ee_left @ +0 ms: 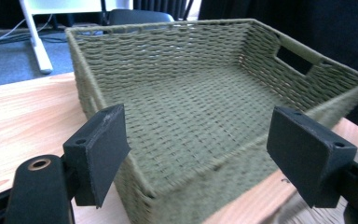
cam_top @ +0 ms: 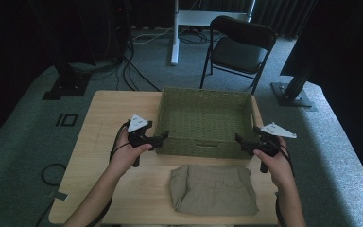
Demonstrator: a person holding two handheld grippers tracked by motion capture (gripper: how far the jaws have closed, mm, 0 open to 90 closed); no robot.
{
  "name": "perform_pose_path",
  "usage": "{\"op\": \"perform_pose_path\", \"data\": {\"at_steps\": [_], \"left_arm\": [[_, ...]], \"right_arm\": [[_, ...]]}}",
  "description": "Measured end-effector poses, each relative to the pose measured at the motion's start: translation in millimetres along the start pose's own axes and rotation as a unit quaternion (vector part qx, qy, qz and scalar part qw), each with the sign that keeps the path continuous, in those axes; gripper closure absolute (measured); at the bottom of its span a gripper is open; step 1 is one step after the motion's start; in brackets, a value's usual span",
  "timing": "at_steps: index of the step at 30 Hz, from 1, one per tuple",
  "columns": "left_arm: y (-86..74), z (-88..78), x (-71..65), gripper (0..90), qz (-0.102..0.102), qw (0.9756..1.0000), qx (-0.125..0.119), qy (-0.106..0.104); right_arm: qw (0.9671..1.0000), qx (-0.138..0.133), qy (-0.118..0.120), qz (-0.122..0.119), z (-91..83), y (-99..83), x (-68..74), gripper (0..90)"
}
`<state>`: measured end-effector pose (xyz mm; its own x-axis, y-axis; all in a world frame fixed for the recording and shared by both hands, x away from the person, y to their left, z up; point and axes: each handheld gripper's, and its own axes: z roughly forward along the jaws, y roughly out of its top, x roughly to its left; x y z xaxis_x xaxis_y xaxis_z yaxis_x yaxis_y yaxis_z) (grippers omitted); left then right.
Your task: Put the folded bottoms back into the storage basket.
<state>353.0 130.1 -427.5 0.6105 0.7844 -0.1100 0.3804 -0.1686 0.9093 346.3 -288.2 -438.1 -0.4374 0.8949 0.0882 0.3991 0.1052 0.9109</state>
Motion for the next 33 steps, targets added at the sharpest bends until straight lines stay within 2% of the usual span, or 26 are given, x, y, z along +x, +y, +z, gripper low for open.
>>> {"op": "perform_pose_path", "data": {"at_steps": [7,12,17,20,24,26,29,33], "left_arm": [[-8.1,-4.8,-13.9,20.6,0.012,0.9998,0.005,-0.014],[-14.5,-7.4,-21.2,20.6,0.018,0.9994,0.0,-0.028],[-22.6,-6.8,-21.7,20.7,0.009,0.9995,0.007,-0.028],[-32.6,-6.8,-29.6,20.6,0.01,0.999,0.016,-0.041],[-42.4,-4.6,-41.3,20.6,0.023,0.9977,0.031,-0.056],[-47.6,-2.0,-46.6,20.6,0.021,0.9973,0.034,-0.062],[-55.6,2.0,-54.3,20.6,0.023,0.9971,0.04,-0.061],[-66.2,5.0,-65.2,20.6,0.013,0.9953,0.051,-0.081]], "right_arm": [[0.9999,-0.003,0.001,-0.014,-10.1,-6.5,7.5,13.6],[0.9999,-0.006,0.007,-0.013,-14.7,-13.6,10.3,13.6],[0.9999,-0.002,0.008,-0.013,-17.5,-20.9,13.1,13.7],[0.9998,0.005,0.014,-0.015,-21.5,-31.2,15.4,13.7],[0.9995,0.016,0.021,-0.019,-24.0,-42.4,19.2,13.8],[0.9992,0.022,0.029,-0.018,-24.2,-48.6,22.3,13.8],[0.9989,0.029,0.036,-0.014,-24.3,-57.3,25.6,13.8],[0.9986,0.036,0.037,-0.01,-26.0,-65.8,27.9,13.8]]}}
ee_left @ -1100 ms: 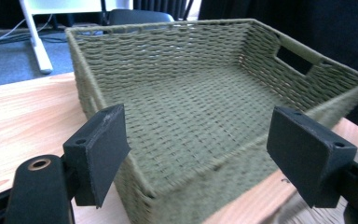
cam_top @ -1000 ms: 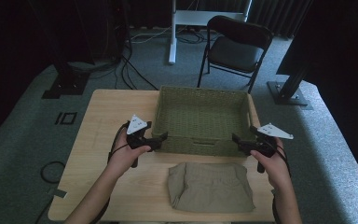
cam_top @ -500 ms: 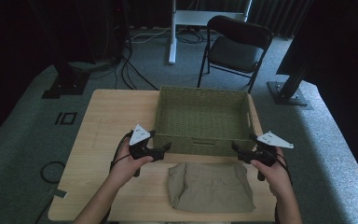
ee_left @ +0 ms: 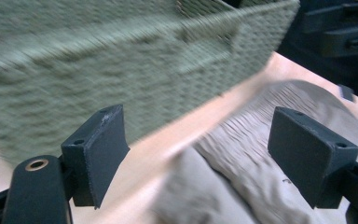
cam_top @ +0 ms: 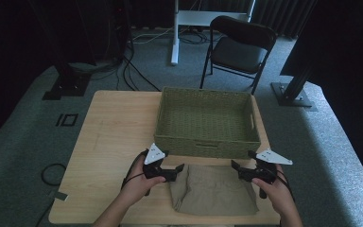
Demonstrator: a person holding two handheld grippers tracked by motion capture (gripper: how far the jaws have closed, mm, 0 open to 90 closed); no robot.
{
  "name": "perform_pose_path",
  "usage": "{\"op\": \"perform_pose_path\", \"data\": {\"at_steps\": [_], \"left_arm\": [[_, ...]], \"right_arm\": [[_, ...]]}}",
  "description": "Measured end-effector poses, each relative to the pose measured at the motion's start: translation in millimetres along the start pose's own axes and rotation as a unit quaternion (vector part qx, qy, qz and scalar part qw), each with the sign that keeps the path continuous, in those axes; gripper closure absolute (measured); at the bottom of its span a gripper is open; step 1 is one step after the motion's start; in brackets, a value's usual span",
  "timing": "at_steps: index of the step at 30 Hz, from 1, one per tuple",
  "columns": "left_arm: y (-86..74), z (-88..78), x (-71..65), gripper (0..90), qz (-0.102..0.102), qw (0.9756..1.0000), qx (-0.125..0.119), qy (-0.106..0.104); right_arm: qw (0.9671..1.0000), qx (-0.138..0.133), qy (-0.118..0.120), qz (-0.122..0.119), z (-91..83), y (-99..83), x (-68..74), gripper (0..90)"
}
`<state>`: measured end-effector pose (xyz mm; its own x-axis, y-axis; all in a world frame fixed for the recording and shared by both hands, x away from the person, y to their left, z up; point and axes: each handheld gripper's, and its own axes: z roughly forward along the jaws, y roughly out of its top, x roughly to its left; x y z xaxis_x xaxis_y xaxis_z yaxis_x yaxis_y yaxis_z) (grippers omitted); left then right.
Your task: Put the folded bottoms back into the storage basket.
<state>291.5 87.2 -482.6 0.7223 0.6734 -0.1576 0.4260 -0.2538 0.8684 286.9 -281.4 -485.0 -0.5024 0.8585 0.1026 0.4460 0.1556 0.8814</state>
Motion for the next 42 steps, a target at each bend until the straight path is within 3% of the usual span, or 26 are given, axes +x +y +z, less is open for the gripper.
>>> {"op": "perform_pose_path", "data": {"at_steps": [8,12,20,26,27,34,42], "left_arm": [[-13.9,8.0,-7.9,20.6,-0.009,0.9998,0.012,-0.009],[-23.9,12.3,-15.3,20.6,-0.01,0.9991,0.033,-0.025],[-38.7,19.7,-28.2,20.6,-0.011,0.9973,0.059,-0.042],[-48.9,25.9,-33.8,20.5,-0.005,0.9965,0.077,-0.032],[-51.8,26.9,-34.8,20.5,-0.005,0.9965,0.081,-0.021],[-57.8,31.6,-32.6,20.4,-0.016,0.9957,0.092,0.001],[-59.8,37.8,-30.8,18.8,-0.019,0.9938,0.109,0.013]], "right_arm": [[0.9998,0.022,-0.001,-0.005,0.4,-16.6,4.2,13.8],[0.9992,0.041,0.004,0.003,0.9,-32.1,7.0,13.8],[0.9978,0.063,-0.017,-0.002,-6.1,-47.2,6.6,13.7],[0.9971,0.073,-0.021,0.006,-9.5,-57.1,6.8,13.7],[0.9968,0.076,-0.023,0.005,-10.2,-58.8,6.7,13.7],[0.9947,0.096,-0.031,0.018,-9.3,-72.6,2.8,13.5],[0.9924,0.116,-0.041,0.012,-1.8,-76.9,2.4,13.1]]}}
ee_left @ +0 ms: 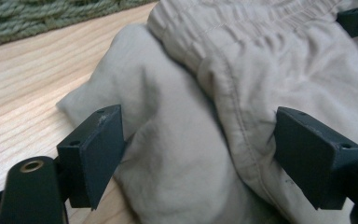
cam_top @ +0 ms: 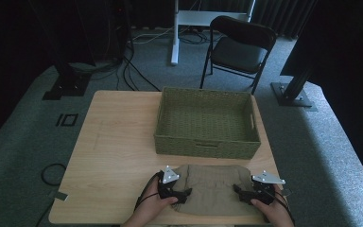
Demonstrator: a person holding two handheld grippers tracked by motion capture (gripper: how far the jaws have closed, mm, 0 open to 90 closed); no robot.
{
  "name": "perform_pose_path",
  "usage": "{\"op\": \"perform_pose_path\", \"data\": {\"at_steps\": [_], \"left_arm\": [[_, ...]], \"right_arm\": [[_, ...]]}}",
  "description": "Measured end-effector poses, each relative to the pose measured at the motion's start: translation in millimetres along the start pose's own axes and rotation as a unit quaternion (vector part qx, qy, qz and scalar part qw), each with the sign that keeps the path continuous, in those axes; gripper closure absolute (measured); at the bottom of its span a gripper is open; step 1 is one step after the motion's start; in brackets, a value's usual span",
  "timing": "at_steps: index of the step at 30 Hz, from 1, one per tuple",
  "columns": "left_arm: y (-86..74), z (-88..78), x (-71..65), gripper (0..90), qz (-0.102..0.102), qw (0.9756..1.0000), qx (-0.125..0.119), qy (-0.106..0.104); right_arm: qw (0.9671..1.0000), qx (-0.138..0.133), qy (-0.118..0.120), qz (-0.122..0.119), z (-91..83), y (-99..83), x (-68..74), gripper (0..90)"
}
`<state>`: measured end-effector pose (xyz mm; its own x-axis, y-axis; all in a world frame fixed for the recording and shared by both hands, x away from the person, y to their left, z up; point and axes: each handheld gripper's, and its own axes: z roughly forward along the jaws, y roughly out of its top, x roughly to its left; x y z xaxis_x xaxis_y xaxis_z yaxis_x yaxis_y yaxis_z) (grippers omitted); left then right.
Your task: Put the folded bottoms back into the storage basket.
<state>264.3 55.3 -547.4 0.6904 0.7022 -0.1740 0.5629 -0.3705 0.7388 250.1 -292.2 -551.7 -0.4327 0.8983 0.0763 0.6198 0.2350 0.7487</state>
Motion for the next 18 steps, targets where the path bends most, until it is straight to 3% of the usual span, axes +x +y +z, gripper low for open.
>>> {"op": "perform_pose_path", "data": {"at_steps": [6,14,18], "left_arm": [[-0.3,4.0,1.6,17.9,-0.008,1.0,0.003,-0.001],[1.4,9.5,1.5,17.0,0.001,0.9999,-0.002,0.011],[2.2,11.7,-1.2,16.4,0.013,0.9997,0.002,0.019]], "right_arm": [[1.0,0.008,-0.002,-0.003,5.1,0.9,-0.5,12.2],[1.0,0.004,0.0,0.005,8.1,-0.5,0.1,11.9],[0.9999,0.008,0.001,-0.012,9.6,0.1,4.7,12.0]]}}
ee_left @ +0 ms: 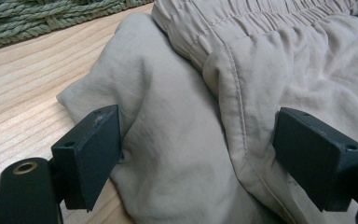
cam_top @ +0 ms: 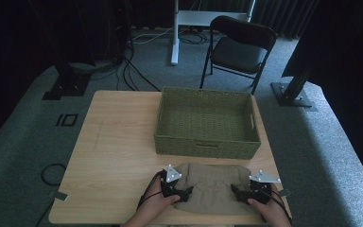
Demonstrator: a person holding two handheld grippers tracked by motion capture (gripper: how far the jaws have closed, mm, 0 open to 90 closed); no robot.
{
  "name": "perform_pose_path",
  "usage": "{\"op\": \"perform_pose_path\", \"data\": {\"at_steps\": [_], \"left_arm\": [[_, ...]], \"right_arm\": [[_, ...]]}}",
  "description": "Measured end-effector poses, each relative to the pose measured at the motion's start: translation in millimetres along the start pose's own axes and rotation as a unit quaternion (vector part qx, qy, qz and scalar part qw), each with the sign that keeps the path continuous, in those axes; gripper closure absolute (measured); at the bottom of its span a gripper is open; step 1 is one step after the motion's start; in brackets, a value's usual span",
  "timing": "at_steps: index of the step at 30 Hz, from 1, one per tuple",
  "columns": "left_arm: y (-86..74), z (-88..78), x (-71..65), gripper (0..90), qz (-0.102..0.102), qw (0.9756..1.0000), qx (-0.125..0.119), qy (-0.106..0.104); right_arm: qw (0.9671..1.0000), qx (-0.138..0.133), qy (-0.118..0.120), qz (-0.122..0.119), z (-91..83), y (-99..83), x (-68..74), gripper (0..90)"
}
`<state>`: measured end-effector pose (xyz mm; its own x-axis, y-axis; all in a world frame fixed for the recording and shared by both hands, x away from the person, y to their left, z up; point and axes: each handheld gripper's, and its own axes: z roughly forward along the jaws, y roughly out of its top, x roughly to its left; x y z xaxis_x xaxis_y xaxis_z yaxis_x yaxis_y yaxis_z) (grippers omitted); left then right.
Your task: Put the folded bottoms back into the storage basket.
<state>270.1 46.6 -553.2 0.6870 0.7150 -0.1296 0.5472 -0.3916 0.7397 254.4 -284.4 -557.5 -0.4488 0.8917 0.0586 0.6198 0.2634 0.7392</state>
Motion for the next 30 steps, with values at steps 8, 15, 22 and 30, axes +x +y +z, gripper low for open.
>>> {"op": "perform_pose_path", "data": {"at_steps": [8,15,22,30], "left_arm": [[3.9,5.4,-3.0,16.6,-0.014,0.9997,-0.005,-0.018],[8.2,10.9,-8.2,33.7,0.007,0.9991,-0.006,-0.042],[12.6,15.4,-5.6,56.0,0.001,0.9991,-0.007,-0.041],[15.8,15.4,-4.8,73.2,0.003,0.999,0.001,-0.044]], "right_arm": [[0.9999,0.0,-0.012,0.007,0.5,-0.1,5.3,13.4],[0.9999,0.004,0.007,-0.007,-2.0,2.2,9.2,31.5],[0.999,0.031,0.026,-0.018,-2.9,10.5,12.6,45.8],[0.9985,0.045,0.026,-0.016,-2.8,17.1,20.0,72.2]]}}
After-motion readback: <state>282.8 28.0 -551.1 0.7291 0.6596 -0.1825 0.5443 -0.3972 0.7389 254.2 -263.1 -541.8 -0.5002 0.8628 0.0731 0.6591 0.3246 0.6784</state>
